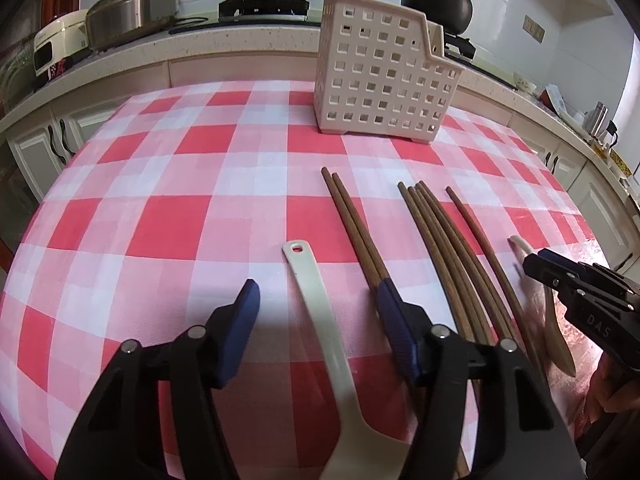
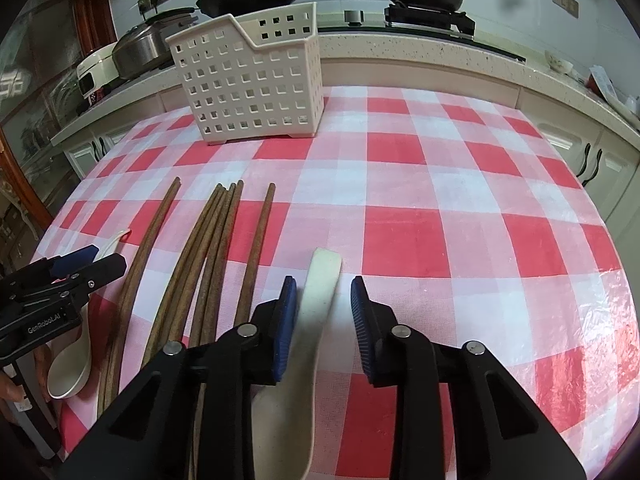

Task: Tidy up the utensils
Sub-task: 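Close the right tool on a white spoon handle while the left tool grasps the other spoon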

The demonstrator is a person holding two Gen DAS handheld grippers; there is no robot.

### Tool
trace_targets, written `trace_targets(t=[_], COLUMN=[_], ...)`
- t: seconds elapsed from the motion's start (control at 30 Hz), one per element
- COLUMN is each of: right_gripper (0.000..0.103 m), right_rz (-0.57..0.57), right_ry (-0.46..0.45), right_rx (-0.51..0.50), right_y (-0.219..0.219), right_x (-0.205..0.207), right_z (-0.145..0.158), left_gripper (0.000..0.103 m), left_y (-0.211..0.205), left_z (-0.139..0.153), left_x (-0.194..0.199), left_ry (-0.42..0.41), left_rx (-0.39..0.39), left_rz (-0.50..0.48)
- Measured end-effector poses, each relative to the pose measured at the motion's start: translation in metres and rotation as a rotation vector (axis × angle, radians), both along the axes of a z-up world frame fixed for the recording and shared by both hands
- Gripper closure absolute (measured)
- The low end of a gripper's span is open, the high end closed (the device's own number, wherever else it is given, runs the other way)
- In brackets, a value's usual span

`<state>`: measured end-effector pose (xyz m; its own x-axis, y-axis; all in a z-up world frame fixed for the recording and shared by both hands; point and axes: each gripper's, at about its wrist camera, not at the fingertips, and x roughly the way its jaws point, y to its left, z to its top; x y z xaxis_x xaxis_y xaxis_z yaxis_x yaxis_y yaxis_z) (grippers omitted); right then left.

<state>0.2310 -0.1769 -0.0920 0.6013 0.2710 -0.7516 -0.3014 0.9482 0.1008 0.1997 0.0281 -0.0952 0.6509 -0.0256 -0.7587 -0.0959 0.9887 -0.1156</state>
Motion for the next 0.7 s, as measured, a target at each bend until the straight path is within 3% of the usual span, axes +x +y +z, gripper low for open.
trace_targets(t=[0.23, 0.3, 0.47, 0.63, 0.7], right_gripper=[0.081, 0.083, 0.090, 0.093, 0.093], right_rz=[0.002, -0.003, 0.001, 0.006, 0.009], right_ry=[0.013, 0.012, -0.001, -0.022, -0.031], right_rx=[-0.015, -0.012, -0.015, -0.014, -0.014], right_y=[0.002, 0.002, 0.002, 0.002, 0.002], right_x=[0.002, 0.002, 0.000, -0.003, -0.004], right_z=[-0.003, -0.003, -0.001, 0.002, 0.003], left_gripper=[0.049, 0.058, 0.066, 0.086, 0.088], left_y=[-0.003, -0.003, -0.005, -0.010, -0.011], left_z=[-0.001, 0.000, 0.002, 0.004, 0.004], left_x=[0.001, 0.000, -0.001, -0.004, -0.005], left_ry=[0.000, -0.003, -0.017, -0.030, -0.034], left_rx=[0.008, 0.004, 0.010, 0.027, 0.026], left_rz=[-0.011, -0.015, -0.025, -0.047, -0.054])
